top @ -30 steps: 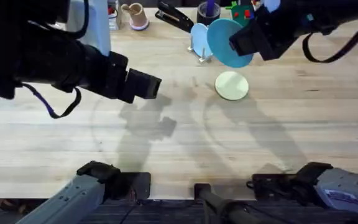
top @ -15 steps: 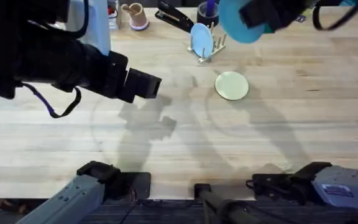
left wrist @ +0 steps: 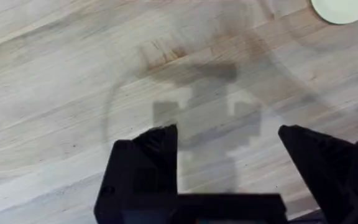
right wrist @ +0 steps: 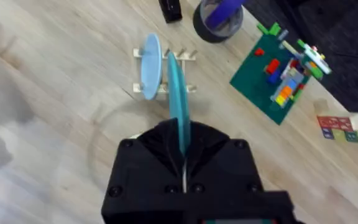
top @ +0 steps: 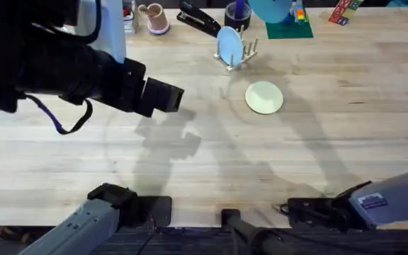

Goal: Pick up the plates from the table one by one and place each into a slot on the dish rack.

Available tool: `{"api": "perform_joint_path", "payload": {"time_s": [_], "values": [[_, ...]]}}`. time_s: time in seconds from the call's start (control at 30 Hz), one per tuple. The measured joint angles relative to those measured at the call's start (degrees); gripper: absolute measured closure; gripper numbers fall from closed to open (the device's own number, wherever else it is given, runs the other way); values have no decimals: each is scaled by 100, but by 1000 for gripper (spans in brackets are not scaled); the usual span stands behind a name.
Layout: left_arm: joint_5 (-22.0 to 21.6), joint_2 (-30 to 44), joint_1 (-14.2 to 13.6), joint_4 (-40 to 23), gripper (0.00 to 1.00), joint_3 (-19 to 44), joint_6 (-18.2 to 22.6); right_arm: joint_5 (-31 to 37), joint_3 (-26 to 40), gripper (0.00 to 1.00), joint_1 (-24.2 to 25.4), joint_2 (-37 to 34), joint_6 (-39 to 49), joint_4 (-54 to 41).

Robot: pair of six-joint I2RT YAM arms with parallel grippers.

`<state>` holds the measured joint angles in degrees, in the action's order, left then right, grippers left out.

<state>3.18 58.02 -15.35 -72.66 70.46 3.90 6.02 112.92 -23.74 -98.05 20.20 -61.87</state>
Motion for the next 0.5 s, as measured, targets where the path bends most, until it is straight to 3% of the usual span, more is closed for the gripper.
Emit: {"api": "perform_joint_path", "payload": {"time_s": [0.5], "values": [[0,0,0,0,6,0,-2,-473,287,972,515,-581,3,12]]}}
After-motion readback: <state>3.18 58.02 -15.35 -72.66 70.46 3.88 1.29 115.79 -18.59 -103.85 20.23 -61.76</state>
